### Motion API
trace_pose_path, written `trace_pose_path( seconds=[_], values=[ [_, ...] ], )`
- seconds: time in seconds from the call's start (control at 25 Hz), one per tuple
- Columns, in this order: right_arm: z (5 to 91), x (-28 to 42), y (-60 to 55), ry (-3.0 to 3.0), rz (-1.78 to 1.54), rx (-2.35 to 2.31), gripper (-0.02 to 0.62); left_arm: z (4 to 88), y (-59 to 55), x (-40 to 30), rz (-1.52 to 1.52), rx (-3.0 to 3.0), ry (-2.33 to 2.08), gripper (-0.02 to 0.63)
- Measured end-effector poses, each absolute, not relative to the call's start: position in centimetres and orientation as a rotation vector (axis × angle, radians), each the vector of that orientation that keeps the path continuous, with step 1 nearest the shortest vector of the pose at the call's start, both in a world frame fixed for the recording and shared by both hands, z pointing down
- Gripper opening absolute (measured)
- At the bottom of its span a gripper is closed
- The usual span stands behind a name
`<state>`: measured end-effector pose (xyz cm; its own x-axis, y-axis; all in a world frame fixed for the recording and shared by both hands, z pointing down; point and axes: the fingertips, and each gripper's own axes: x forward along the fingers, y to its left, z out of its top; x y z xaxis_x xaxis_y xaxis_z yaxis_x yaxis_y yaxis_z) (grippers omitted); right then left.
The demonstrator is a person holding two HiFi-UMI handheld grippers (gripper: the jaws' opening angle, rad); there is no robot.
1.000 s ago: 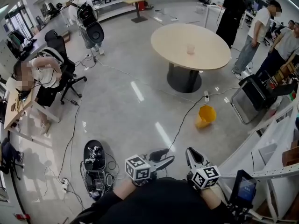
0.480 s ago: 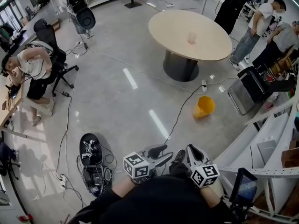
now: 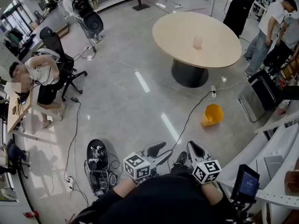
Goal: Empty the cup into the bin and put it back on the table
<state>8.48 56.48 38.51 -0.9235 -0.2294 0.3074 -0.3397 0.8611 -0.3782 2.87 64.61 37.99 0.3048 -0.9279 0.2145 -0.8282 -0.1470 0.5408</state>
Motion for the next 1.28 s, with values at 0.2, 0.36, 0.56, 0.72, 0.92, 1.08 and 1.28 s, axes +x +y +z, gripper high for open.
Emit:
trace_pose_path(
  seconds=[0.2, 0.36, 0.56, 0.72, 0.92, 1.08, 1.28],
  values=[
    [37.8, 7.7, 50.3, -2.805, 0.659, 0.366, 0.034, 37.1, 58.5, 2.7, -0.196, 1.986, -1.589, 0.216],
    [37.7, 8.1, 45.1, -2.804, 0.674, 0.352, 0.034, 36.7, 53.4, 3.0, -0.205, 1.97, -1.598, 0.216],
    [38.0, 9.4, 39.8, -2.798, 0.714, 0.382, 0.034, 36.7, 48.6, 4.6, -0.186, 1.981, -1.582, 0.216],
    [38.6, 9.7, 37.4, -2.793, 0.752, 0.387, 0.034, 36.7, 46.5, 4.3, -0.179, 1.963, -1.611, 0.216],
    [38.3, 9.7, 35.2, -2.816, 0.74, 0.405, 0.034, 36.7, 44.2, 4.4, -0.159, 1.975, -1.61, 0.216],
    [38.9, 9.6, 33.9, -2.808, 0.743, 0.433, 0.034, 37.2, 42.7, 4.1, -0.151, 1.99, -1.587, 0.216],
    [39.3, 8.1, 32.4, -2.787, 0.723, 0.482, 0.034, 37.5, 41.1, 2.1, -0.17, 2.018, -1.542, 0.185]
  ],
)
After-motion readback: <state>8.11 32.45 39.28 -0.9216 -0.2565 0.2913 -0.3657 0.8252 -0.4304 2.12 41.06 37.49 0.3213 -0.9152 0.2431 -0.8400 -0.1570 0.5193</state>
